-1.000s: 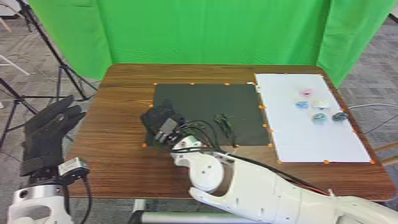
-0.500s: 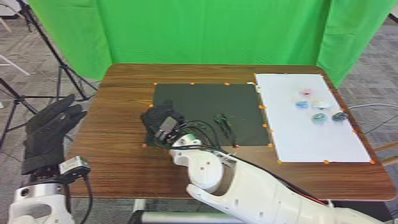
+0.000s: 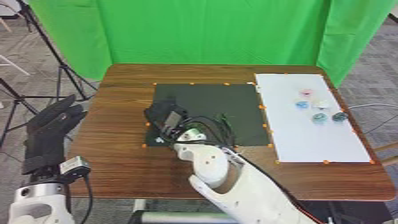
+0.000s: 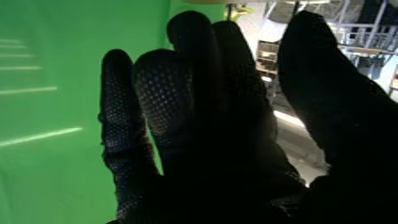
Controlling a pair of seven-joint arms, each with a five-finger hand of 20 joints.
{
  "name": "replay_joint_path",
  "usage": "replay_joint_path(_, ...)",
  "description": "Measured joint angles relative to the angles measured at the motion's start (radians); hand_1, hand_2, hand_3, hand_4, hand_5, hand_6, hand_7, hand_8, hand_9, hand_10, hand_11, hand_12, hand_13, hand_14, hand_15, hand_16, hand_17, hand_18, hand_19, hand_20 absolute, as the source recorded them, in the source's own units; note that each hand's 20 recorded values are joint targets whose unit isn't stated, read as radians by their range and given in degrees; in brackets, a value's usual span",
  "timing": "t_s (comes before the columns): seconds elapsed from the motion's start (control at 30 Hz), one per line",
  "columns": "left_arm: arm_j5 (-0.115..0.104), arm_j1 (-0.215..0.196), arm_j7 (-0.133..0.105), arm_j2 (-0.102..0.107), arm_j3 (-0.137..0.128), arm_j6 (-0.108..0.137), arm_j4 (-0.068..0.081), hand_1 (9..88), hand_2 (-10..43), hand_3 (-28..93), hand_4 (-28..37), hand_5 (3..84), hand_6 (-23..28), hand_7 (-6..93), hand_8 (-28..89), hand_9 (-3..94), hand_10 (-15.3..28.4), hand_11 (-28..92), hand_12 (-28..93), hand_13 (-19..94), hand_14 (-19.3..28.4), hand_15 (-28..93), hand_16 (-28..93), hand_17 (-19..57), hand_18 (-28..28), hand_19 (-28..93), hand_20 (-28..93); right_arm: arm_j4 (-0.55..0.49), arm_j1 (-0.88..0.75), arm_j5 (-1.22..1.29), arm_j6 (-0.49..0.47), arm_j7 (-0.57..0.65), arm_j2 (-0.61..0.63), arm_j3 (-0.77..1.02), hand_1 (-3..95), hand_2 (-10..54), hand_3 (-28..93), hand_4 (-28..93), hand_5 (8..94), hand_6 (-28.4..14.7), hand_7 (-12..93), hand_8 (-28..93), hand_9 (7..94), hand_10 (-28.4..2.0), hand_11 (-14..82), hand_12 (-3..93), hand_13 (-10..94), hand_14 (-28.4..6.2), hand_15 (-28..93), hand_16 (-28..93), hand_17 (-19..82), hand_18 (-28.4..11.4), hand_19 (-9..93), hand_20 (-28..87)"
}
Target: Arrange flowers
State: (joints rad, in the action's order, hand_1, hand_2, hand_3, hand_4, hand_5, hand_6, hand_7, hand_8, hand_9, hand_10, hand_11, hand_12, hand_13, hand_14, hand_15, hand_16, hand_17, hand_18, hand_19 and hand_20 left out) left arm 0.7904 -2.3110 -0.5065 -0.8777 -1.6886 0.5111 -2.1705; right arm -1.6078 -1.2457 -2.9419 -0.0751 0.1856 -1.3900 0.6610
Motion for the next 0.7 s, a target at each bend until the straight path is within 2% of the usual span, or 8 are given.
replay_joint_path(0.07,-0.001,-0.002,-0.001,0.001,0.0,0.001,0.0,26.7,3.7,83,-16.4,40.7,10.0,17.9,-11,37.0,19.9,38,8,26,27.0,63,-16,-9.0,21.8,58,2,0.0,-0.005,0.022,0.006,0.03,0.006,-0.027,38.6,-9.5,81,-27,65.8,-4.1,22,-13,68.7,-15.6,33.0,18.8,67,-11.3,74,17,26,-21.5,81,-3)
replay_joint_path(0.2,-0.006,-0.022,-0.011,0.005,-0.009,0.005,-0.005,26.4,3.8,83,-16.9,40.7,10.0,18.0,-11,37.0,19.9,38,8,25,27.0,63,-16,-9.0,21.8,58,2,-0.017,0.055,0.244,0.044,0.252,0.066,-0.229,37.8,-9.5,81,-26,65.2,-4.3,22,-13,67.8,-16.2,32.8,18.8,66,-11.7,75,17,26,-21.8,81,-3)
replay_joint_path(0.27,-0.011,-0.042,-0.02,0.008,-0.02,0.009,-0.011,25.8,3.9,83,-17.4,40.7,10.0,18.0,-11,37.0,19.9,38,8,25,27.0,63,-16,-9.0,21.8,58,2,-0.031,0.101,0.341,0.048,0.317,0.093,-0.325,37.4,-9.5,81,-26,64.7,-4.6,21,-13,67.0,-16.6,32.4,18.6,65,-11.9,75,17,25,-22.0,81,-2)
replay_joint_path(0.43,-0.023,-0.083,-0.044,0.015,-0.028,0.025,-0.018,25.6,4.0,83,-18.1,40.7,10.0,17.9,-11,37.0,20.0,38,8,25,27.1,63,-16,-9.0,21.8,57,2,-0.046,0.224,0.368,0.068,0.301,0.119,-0.413,36.5,-9.5,81,-26,63.9,-5.2,21,-13,66.2,-17.1,32.0,18.4,65,-12.3,75,16,25,-22.3,80,-2)
replay_joint_path(0.57,-0.023,-0.087,-0.05,0.015,-0.026,0.031,-0.018,25.6,4.0,83,-18.4,40.6,10.0,17.9,-11,37.0,19.9,38,8,25,27.1,63,-16,-9.0,21.7,57,2,-0.048,0.354,0.393,0.117,0.313,0.138,-0.487,36.0,-9.5,81,-26,63.2,-5.5,20,-12,65.5,-17.4,31.7,18.4,64,-12.5,75,16,25,-22.6,80,-1)
replay_joint_path(0.7,-0.023,-0.087,-0.052,0.015,-0.025,0.034,-0.018,25.6,4.0,83,-18.4,40.6,10.0,17.9,-11,37.0,19.8,38,8,25,27.1,63,-16,-9.0,21.7,57,2,-0.064,0.425,0.407,0.134,0.314,0.143,-0.477,35.5,-9.5,81,-26,62.8,-5.5,20,-12,64.5,-17.7,31.0,18.3,64,-12.7,76,16,24,-22.9,80,-1)
